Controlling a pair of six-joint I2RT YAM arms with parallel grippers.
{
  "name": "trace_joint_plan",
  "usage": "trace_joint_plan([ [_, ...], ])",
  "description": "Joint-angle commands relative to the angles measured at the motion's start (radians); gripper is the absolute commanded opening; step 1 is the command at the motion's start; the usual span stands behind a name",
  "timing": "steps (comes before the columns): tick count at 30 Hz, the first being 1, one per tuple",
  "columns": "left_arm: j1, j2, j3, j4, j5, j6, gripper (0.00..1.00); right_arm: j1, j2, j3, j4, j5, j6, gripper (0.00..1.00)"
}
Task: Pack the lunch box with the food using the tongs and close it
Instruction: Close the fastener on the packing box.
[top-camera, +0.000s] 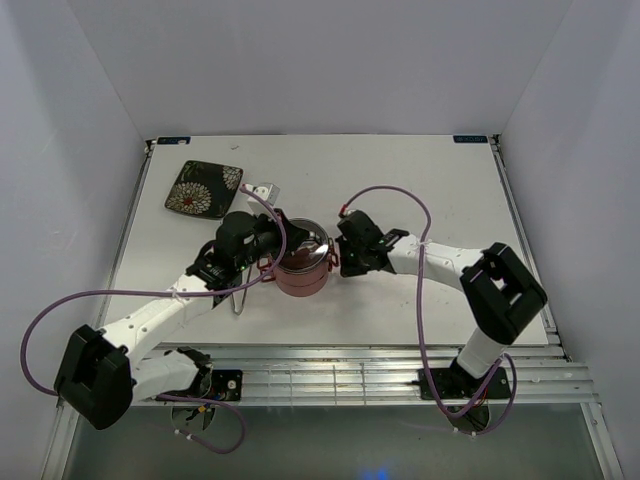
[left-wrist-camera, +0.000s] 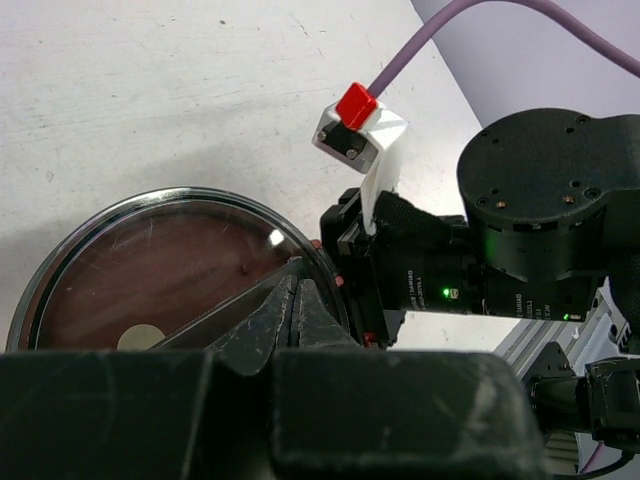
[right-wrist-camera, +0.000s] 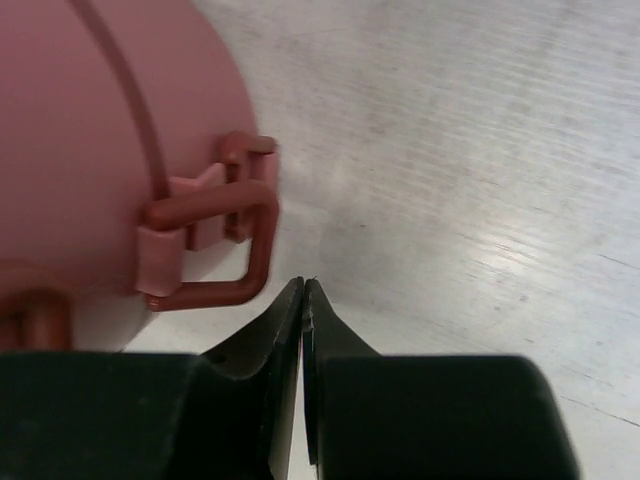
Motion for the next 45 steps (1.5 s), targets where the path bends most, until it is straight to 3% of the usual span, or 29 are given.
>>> trace_joint_plan([
  [1,-0.004,0.023,-0.031,-0.098,-0.016,0.011,0.01,-0.015,-0.058,-0.016,-0.002,0.059,0.001,0.08],
  [9,-0.004,0.04,-0.025,-0.101,-0.015,0.014,0.0,-0.05,-0.022,0.041,-0.097,0.173,-0.002,0.08],
  [14,-0.004,0.038,-0.036,-0.092,-0.015,0.014,0.0,-0.032,0.09,0.17,-0.165,0.138,-0.011,0.08],
  [15,-0.004,0.041,-0.036,-0.09,-0.012,0.013,0.0,-0.028,0.102,0.202,-0.14,0.109,-0.015,0.08],
  [16,-0.004,0.046,-0.038,-0.087,-0.01,0.013,0.0,-0.017,0.106,0.199,-0.097,-0.013,-0.02,0.08],
  [19,-0.004,0.052,-0.05,-0.063,0.001,0.005,0.0,-0.017,0.084,0.103,0.171,-0.289,0.032,0.08],
  [21,-0.004,0.056,-0.054,-0.05,0.013,0.001,0.0,-0.017,0.074,0.074,0.236,-0.329,0.058,0.08],
  [27,-0.004,0.063,-0.059,-0.027,0.036,-0.009,0.0,-0.061,-0.009,-0.022,0.234,-0.248,0.072,0.08],
  [32,-0.004,0.053,0.005,-0.087,0.007,0.002,0.01,-0.081,-0.029,0.0,0.119,-0.136,0.037,0.08],
  [33,-0.004,0.049,0.024,-0.102,-0.004,0.01,0.03,-0.081,-0.032,0.0,0.112,-0.128,0.034,0.08],
  [34,-0.004,0.041,0.068,-0.119,-0.015,0.013,0.14,-0.083,-0.038,-0.003,0.11,-0.126,0.031,0.08],
  [36,-0.004,0.018,0.111,-0.188,-0.064,0.019,0.27,-0.083,-0.045,-0.003,0.096,-0.119,0.021,0.08],
  [38,-0.004,0.0,0.177,-0.259,-0.108,0.027,0.48,-0.083,-0.057,-0.009,0.092,-0.123,0.008,0.08],
  [42,-0.004,-0.049,0.24,-0.365,-0.281,0.05,0.63,-0.084,-0.078,-0.028,0.092,-0.139,-0.011,0.08],
  [45,-0.003,-0.1,0.245,-0.431,-0.361,0.051,0.68,-0.084,-0.098,-0.043,0.093,-0.154,-0.029,0.08],
])
